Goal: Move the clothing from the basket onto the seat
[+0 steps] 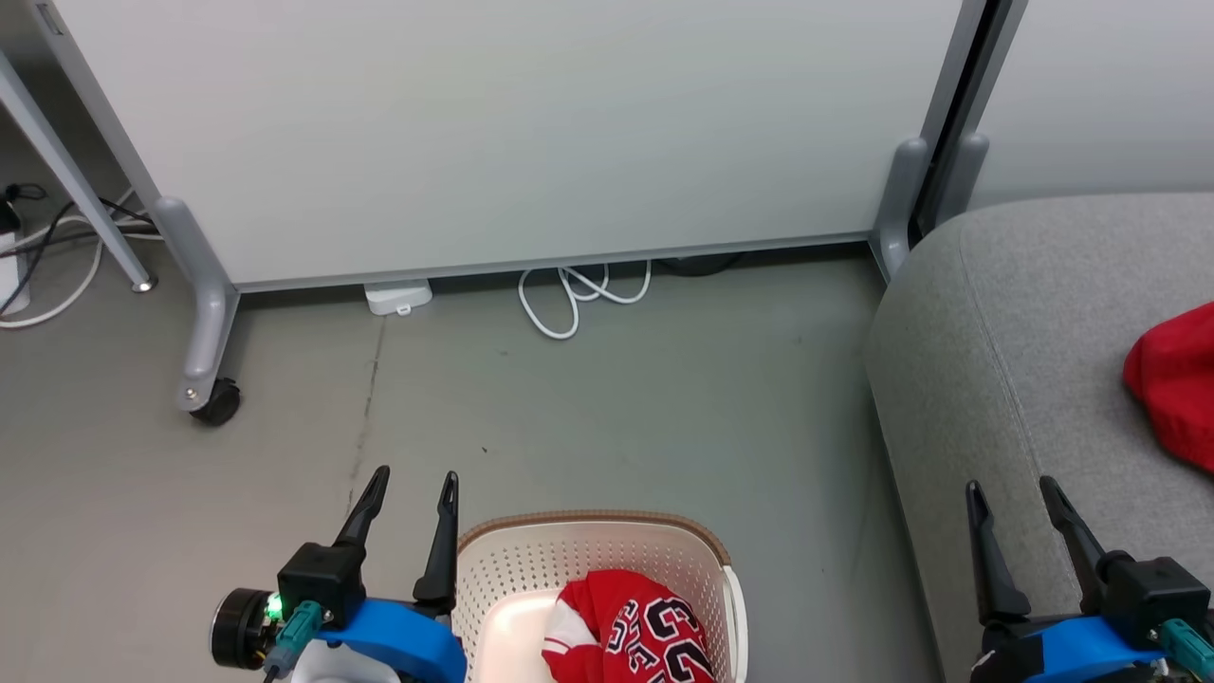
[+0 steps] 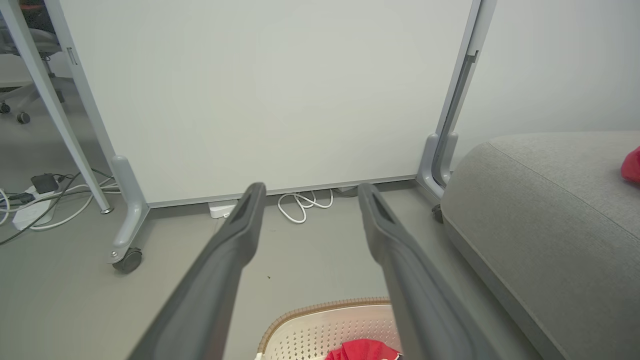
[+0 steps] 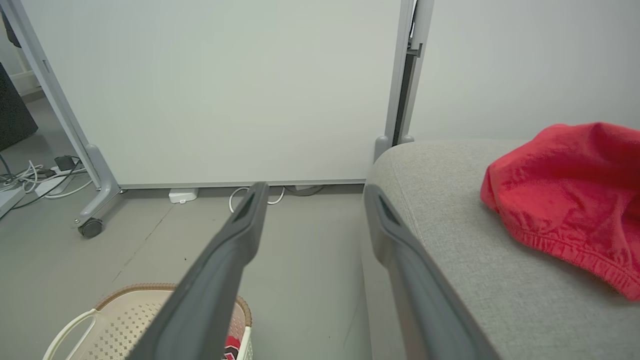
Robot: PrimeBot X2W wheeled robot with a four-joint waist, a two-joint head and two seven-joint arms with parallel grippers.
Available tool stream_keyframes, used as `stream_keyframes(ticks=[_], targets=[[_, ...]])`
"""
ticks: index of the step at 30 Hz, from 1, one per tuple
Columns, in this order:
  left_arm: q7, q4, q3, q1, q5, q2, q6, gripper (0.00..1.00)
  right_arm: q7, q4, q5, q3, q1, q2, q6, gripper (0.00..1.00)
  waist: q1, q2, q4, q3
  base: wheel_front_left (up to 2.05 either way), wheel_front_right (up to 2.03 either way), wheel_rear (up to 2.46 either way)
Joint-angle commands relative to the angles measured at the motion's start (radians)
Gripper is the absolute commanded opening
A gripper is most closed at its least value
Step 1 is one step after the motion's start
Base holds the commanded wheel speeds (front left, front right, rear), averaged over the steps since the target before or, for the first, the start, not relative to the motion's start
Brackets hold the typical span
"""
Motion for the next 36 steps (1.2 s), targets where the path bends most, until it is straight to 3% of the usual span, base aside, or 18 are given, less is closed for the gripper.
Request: stream_keyframes(ticks=[1, 20, 36], targets=[[-0.003, -0.005, -0.005, -0.022, -0.005, -0.001, -0.006, 1.00, -0.004, -0.011, 0.006, 0.007, -0.021, 0.002, 0.000, 1.00, 0.0000, 0.0000, -0.013, 0.023, 0.00, 0.00, 0.00], [-0.003, 0.063, -0.067, -0.108, -0.027, -0.001, -0.001, 1.00, -0.015, -0.058, 0.004, 0.087, -0.123, 0.002, 0.001, 1.00, 0.0000, 0.0000, -0.144, 0.245, 0.00, 0.00, 0.00], [-0.003, 0.189, -0.065, -0.218, 0.035, 0.023, 0.004, 1.00, -0.063, -0.076, 0.046, 0.151, -0.226, 0.002, 0.001, 1.00, 0.0000, 0.0000, -0.260, 0.484, 0.00, 0.00, 0.00]])
